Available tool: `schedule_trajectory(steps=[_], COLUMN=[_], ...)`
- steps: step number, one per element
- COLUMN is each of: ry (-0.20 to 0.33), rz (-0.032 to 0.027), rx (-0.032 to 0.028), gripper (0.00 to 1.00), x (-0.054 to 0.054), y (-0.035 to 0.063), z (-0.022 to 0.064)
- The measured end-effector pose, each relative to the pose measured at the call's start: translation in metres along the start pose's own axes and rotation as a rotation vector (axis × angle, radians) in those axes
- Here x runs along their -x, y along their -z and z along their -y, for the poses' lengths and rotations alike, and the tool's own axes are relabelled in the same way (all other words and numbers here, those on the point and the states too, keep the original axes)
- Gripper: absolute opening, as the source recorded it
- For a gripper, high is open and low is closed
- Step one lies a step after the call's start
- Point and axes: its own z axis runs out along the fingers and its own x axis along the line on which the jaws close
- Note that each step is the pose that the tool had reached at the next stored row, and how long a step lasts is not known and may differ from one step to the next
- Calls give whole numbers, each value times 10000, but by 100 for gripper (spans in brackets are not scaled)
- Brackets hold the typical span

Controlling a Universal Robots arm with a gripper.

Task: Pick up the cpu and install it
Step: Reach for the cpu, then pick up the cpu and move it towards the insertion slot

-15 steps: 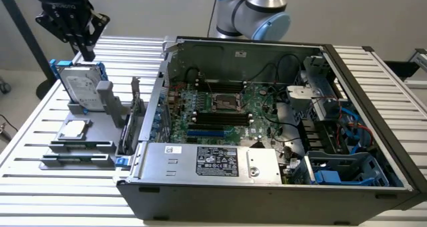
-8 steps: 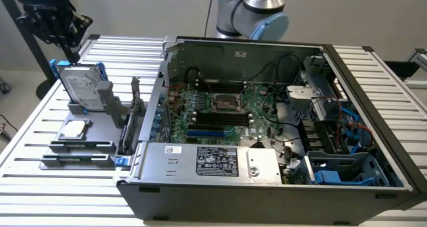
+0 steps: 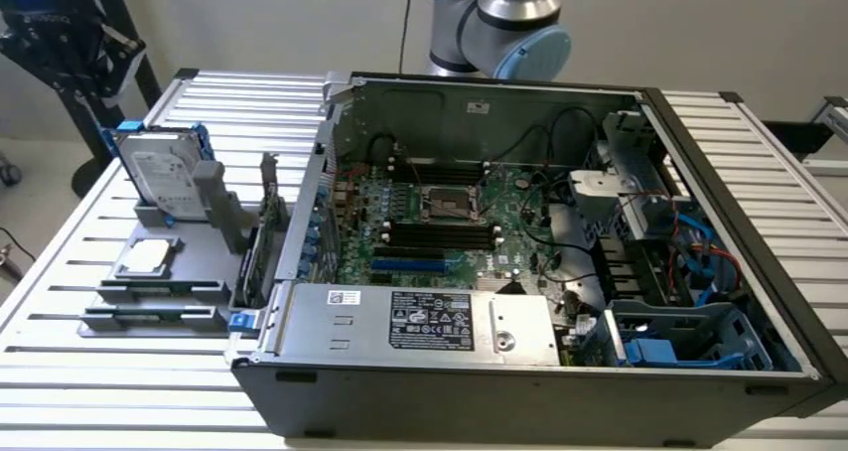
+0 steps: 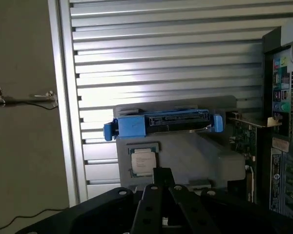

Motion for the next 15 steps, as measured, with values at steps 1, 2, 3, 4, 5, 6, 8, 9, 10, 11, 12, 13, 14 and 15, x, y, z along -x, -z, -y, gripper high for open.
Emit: schedule_trajectory(steps=[1, 2, 3, 4, 5, 6, 8, 9, 10, 11, 12, 13, 14, 15], ry=[1, 5, 8, 8, 8, 8, 8, 9, 8, 8, 8, 8, 8, 8], rz=[-7, -10, -11, -11, -11, -11, -12, -11, -11, -11, -11, -11, -11, -11], rx=[-11, -18, -23, -23, -22, -23, -23, -23, -23, -23, -23, -23, -23, -23], gripper=[11, 11, 11, 11, 11, 11, 11, 11, 11, 11, 11, 11, 11, 11], x=[-44, -67, -68, -67, -68, -68, -68, -68, -68, -68, -68, -68, -68, -68], y=[-5, -7, -6, -6, -6, -6, -6, -6, -6, -6, -6, -6, -6, -6], z=[3, 5, 5, 5, 5, 5, 5, 5, 5, 5, 5, 5, 5, 5])
